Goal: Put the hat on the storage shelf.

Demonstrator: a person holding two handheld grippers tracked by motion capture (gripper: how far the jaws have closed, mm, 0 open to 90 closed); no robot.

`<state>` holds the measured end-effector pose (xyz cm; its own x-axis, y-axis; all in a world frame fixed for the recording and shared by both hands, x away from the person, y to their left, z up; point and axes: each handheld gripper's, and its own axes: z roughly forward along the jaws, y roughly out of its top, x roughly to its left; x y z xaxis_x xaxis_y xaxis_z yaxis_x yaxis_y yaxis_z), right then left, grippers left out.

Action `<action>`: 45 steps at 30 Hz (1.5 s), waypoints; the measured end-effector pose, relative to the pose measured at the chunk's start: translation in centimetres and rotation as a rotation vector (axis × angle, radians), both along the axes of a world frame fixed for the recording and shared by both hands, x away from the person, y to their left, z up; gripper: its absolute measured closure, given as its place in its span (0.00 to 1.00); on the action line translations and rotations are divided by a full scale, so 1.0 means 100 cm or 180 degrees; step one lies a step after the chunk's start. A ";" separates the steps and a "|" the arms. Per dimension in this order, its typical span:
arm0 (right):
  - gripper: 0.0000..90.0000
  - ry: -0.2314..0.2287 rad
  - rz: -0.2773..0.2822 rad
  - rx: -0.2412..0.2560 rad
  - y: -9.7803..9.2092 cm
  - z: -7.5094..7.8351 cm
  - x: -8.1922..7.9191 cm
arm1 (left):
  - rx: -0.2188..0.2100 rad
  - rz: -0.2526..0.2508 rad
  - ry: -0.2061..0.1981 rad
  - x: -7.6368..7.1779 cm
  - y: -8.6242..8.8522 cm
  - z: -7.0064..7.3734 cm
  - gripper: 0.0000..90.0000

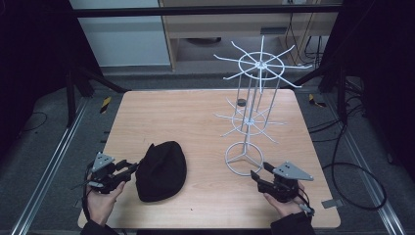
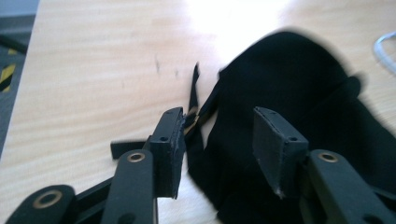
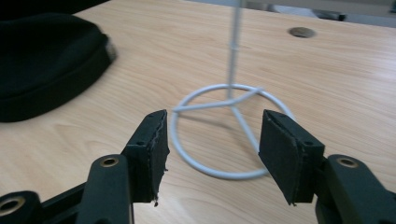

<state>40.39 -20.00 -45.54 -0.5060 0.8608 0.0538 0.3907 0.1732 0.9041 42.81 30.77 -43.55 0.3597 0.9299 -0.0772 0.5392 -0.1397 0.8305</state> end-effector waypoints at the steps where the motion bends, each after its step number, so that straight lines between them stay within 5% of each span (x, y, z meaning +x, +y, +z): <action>1: 0.47 0.0003 -0.0047 -0.0008 -0.005 0.000 0.000 | -0.0023 -0.0011 -0.0024 -0.001 -0.001 0.004 0.58; 10: 0.44 0.0090 -0.0329 0.0002 -0.040 -0.004 0.002 | 0.0031 -0.0152 -0.0089 -0.002 -0.020 0.028 0.51; 16: 0.44 0.0212 -0.0449 -0.0127 -0.049 -0.011 0.007 | 0.0100 -0.0276 -0.0027 -0.001 -0.038 0.035 0.49; 26: 0.43 0.0293 -0.0459 -0.0281 -0.046 -0.016 0.009 | 0.0297 -0.0427 0.0115 0.012 -0.070 0.029 0.51; 32: 0.43 0.0300 -0.0466 -0.0321 -0.046 -0.017 0.010 | 0.0603 -0.0502 0.0288 0.024 -0.089 0.018 0.57; 45: 0.44 0.0330 -0.0423 -0.0379 -0.044 -0.020 0.012 | 0.0660 -0.0509 0.0565 0.037 -0.085 -0.002 0.69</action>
<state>41.62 -24.45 -47.51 -0.3847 0.9230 -0.0064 0.5072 0.2171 0.8341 46.54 22.28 -43.71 0.5004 0.8651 0.0334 0.6308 -0.3908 0.6703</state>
